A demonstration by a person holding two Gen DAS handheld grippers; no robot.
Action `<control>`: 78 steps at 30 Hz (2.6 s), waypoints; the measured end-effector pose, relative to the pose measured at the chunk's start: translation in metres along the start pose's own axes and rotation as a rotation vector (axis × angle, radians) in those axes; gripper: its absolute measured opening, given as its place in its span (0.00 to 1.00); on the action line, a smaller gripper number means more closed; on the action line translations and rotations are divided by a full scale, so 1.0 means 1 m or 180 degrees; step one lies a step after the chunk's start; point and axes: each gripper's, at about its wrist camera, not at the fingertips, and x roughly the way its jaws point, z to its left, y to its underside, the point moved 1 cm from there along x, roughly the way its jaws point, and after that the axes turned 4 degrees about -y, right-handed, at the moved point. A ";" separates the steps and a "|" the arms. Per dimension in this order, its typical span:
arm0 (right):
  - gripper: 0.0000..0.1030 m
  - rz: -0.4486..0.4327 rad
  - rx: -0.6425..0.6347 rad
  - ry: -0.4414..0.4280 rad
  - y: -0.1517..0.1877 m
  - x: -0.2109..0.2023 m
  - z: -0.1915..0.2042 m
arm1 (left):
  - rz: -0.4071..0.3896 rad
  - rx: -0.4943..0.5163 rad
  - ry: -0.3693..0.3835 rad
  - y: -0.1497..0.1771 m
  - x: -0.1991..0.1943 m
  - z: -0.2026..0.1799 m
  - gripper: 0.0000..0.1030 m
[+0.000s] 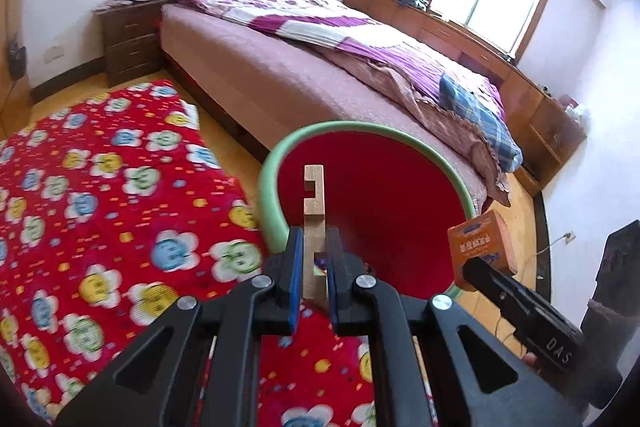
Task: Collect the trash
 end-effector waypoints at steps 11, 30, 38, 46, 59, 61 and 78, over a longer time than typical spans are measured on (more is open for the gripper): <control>0.47 0.0105 0.0042 0.0016 0.001 0.015 -0.012 | 0.0214 -0.0038 0.0043 0.003 0.031 -0.001 0.10; 0.62 0.0204 -0.0057 0.0090 -0.004 0.037 -0.006 | 0.0141 -0.0289 -0.0260 0.008 0.002 0.035 0.28; 0.62 0.0084 -0.0225 0.0015 -0.003 0.021 0.018 | 0.0074 -0.0418 -0.0371 0.017 -0.027 0.054 0.28; 0.69 0.0012 -0.0403 -0.0177 0.006 0.002 0.054 | -0.0061 -0.0538 -0.0571 0.031 -0.066 0.075 0.28; 0.69 0.0006 -0.0780 -0.0500 0.040 -0.018 0.120 | -0.0238 -0.0795 -0.0846 0.068 -0.128 0.119 0.28; 0.70 0.0009 -0.0839 -0.0529 0.046 -0.018 0.129 | -0.0264 -0.0844 -0.0937 0.076 -0.139 0.128 0.28; 0.73 0.0045 -0.1339 -0.0836 0.106 -0.024 0.187 | -0.0423 -0.0951 -0.1675 0.134 -0.177 0.162 0.28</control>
